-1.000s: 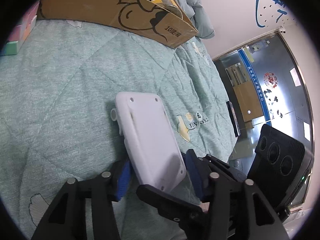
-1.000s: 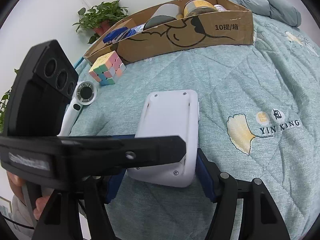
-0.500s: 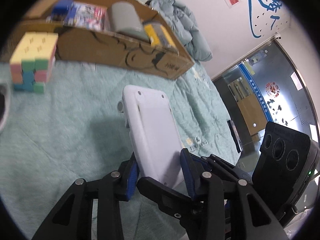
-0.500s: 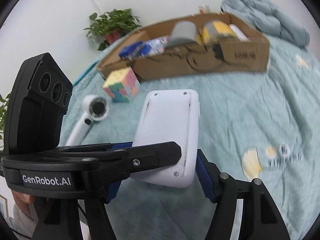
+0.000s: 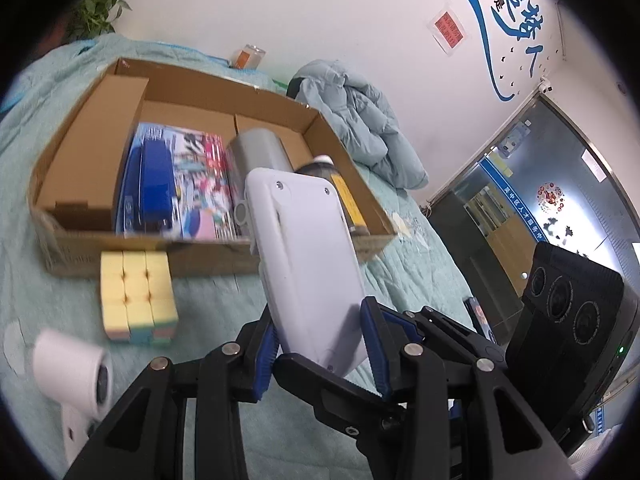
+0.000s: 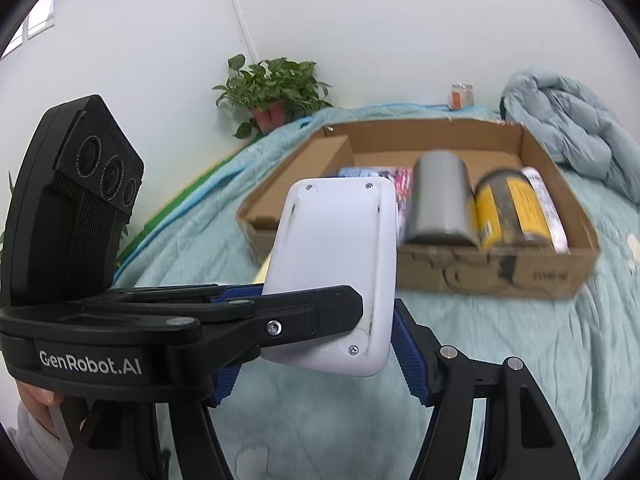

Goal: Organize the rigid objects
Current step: 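Carry the white case into the box and set it beside the stapler, then open the right tool and reach toward the pastel Rubik's cube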

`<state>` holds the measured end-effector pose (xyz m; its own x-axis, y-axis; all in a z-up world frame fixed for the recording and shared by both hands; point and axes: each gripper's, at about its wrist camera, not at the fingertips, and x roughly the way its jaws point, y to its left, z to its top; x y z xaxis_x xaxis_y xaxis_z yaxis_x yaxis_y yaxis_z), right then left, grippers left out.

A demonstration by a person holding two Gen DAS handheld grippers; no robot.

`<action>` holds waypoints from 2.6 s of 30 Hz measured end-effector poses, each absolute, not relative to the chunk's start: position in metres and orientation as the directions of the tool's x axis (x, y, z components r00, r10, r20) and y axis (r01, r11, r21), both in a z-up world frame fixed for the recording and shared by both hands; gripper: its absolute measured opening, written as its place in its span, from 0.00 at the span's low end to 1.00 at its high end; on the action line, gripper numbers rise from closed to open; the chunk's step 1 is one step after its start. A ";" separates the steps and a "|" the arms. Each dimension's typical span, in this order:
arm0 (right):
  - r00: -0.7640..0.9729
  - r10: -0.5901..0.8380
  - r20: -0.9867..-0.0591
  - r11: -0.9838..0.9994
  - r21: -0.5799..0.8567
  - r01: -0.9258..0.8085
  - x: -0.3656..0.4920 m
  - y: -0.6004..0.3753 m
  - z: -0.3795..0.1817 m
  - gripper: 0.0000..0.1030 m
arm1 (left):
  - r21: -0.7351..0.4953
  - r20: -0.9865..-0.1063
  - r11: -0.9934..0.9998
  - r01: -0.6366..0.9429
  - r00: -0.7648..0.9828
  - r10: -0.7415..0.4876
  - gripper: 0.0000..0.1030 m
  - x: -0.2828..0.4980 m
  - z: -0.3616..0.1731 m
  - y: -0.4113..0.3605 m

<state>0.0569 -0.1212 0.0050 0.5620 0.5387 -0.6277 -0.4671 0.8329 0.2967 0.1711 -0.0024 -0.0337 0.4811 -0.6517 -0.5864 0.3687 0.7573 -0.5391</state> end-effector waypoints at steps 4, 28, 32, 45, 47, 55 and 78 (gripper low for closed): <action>0.571 0.544 -0.615 0.829 0.289 -0.478 0.084 -0.110 0.020 0.62 | -0.518 -0.582 0.764 0.385 0.496 -0.645 0.37 0.189 -0.021 0.003; 0.369 0.493 -0.788 0.856 0.362 -0.370 0.251 -0.063 -0.022 0.67 | -0.561 -0.715 0.791 0.246 0.338 -0.612 0.37 0.301 -0.060 0.017; 0.385 0.479 -0.789 0.861 0.338 -0.380 0.247 -0.061 -0.022 0.69 | -0.526 -0.743 0.813 0.249 0.332 -0.581 0.37 0.301 -0.059 0.013; 0.398 0.441 -0.804 0.875 0.288 -0.389 0.231 -0.059 -0.033 0.37 | -0.442 -0.756 0.866 0.235 0.421 -0.501 0.38 0.284 -0.040 0.033; 0.411 0.445 -0.796 0.876 0.292 -0.383 0.228 -0.059 -0.032 0.39 | -0.418 -0.745 0.877 0.237 0.463 -0.481 0.38 0.276 -0.032 0.040; 0.635 0.424 -0.646 0.896 0.196 -0.399 0.169 -0.086 0.002 0.99 | -0.153 -0.599 0.965 0.215 0.757 -0.263 0.86 0.198 -0.006 0.048; 0.401 0.547 -0.735 0.782 0.277 -0.558 0.122 -0.067 -0.059 0.96 | -0.449 -0.765 0.885 0.122 0.460 -0.451 0.84 0.225 -0.089 0.084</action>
<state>0.1216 -0.0673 -0.0586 0.4010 0.5467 -0.7350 -0.5585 0.7820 0.2769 0.2251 0.0843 -0.0889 0.4598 -0.4513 -0.7648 0.1220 0.8852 -0.4490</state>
